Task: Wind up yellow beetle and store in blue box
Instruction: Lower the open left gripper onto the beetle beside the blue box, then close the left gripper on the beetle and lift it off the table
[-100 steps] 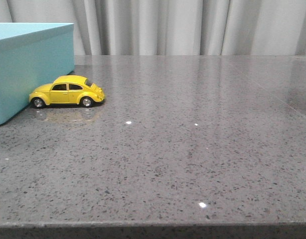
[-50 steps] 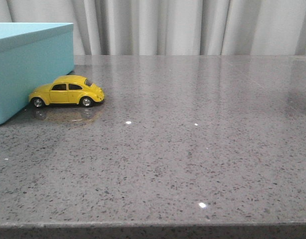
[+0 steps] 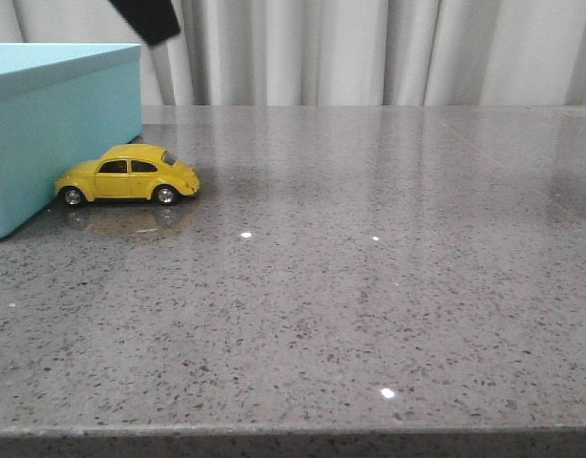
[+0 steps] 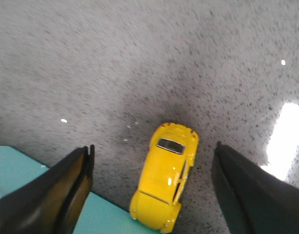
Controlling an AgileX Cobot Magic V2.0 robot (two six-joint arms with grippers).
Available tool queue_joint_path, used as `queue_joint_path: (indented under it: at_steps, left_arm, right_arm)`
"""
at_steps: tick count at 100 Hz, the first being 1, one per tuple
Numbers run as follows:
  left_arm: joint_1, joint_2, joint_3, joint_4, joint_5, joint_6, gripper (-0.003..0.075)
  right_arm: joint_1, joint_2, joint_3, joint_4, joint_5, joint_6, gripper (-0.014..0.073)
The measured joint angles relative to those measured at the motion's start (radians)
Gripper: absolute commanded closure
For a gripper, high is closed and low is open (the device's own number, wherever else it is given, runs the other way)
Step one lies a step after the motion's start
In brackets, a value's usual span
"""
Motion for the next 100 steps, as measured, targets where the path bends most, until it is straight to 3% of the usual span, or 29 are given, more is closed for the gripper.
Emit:
queue_joint_path:
  at_steps: [40, 100]
  left_arm:
    - [0.000, 0.164, -0.004, 0.048, 0.040, 0.010, 0.0225]
    - [0.000, 0.235, -0.006, 0.057, 0.043, 0.011, 0.0226]
  right_arm:
    - [0.000, 0.000, 0.000, 0.000, 0.000, -0.013, 0.0032]
    - [0.000, 0.000, 0.000, 0.000, 0.000, -0.024, 0.0032]
